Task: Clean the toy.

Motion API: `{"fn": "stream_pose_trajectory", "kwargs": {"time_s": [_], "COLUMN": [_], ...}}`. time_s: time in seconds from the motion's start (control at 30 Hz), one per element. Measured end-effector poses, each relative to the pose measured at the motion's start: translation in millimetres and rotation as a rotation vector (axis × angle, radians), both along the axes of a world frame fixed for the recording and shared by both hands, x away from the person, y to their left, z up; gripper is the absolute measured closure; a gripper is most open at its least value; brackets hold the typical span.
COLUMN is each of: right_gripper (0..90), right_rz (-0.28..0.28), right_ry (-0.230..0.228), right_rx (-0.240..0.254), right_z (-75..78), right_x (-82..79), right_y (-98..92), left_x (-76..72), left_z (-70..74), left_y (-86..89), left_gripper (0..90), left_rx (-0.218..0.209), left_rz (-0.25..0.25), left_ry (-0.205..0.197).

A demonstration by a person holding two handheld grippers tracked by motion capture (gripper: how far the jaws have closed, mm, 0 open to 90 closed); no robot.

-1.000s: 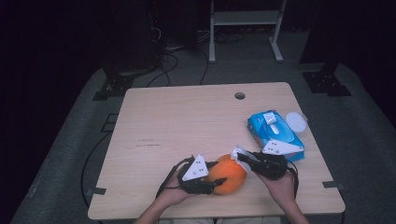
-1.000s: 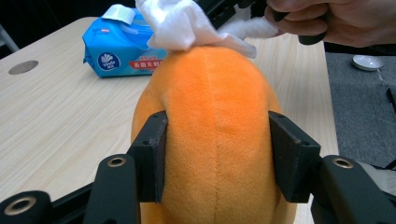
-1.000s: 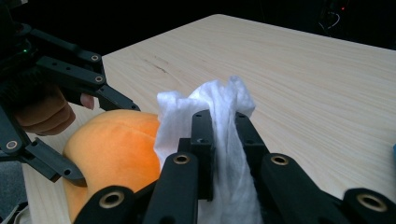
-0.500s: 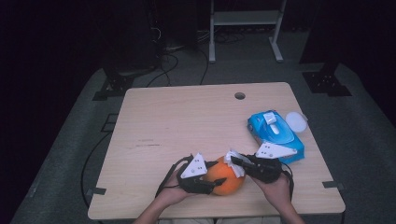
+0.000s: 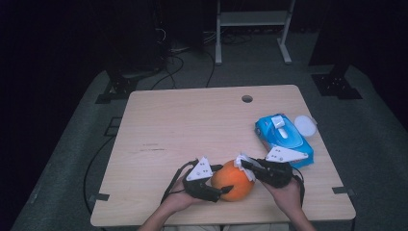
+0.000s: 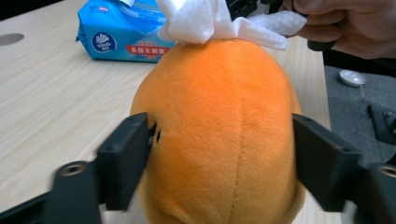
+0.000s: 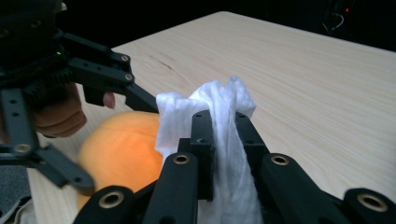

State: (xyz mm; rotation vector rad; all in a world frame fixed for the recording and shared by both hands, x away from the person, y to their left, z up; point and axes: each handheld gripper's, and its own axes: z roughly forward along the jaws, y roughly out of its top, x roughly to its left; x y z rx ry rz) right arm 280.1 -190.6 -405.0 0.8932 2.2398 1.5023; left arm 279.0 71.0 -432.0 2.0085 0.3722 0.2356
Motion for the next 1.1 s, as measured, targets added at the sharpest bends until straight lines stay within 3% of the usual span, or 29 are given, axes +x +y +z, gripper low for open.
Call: {"fn": "stream_pose_trajectory", "kwargs": {"time_s": [0.17, 0.3, 0.43, 0.57, 0.67, 0.8, 0.97, 1.1], "right_gripper": [80.4, 80.4, 80.5, 80.5, 80.4, 80.4, 80.5, 80.6], "right_rz": [0.046, 0.077, 0.071, 0.054, 0.044, 0.018, -0.002, 0.037], "right_ry": [-0.031, -0.058, -0.040, -0.010, -0.012, -0.011, -0.012, -0.038], "right_rx": [0.021, 0.008, 0.007, 0.012, 0.011, 0.017, 0.025, 0.042], "right_z": [9.7, 14.5, 7.3, 1.6, 0.8, -0.3, 3.1, 12.0], "right_x": [-10.3, -16.1, -11.4, -6.2, -4.0, -1.6, -3.2, -11.5], "right_y": [12.0, 19.6, 15.4, 9.6, 7.1, -0.4, -1.4, 8.2], "left_x": [-3.8, -4.9, -5.8, -0.8, 5.4, 7.8, 0.2, -1.9], "left_z": [9.8, 12.2, 10.2, 8.5, 3.2, -4.9, 1.5, 8.1], "left_y": [1.4, 1.7, 0.8, 0.4, 3.1, 2.2, -0.3, 1.9], "left_gripper": [43.3, 44.0, 43.2, 26.8, 13.1, 10.9, 34.9, 42.4], "left_rx": [-0.020, -0.024, -0.021, -0.056, -0.051, -0.043, -0.021, -0.028], "left_rz": [-0.004, -0.003, -0.009, 0.001, 0.014, 0.002, 0.004, 0.004], "left_ry": [-0.042, -0.043, -0.045, -0.006, 0.047, 0.079, 0.002, -0.017]}}
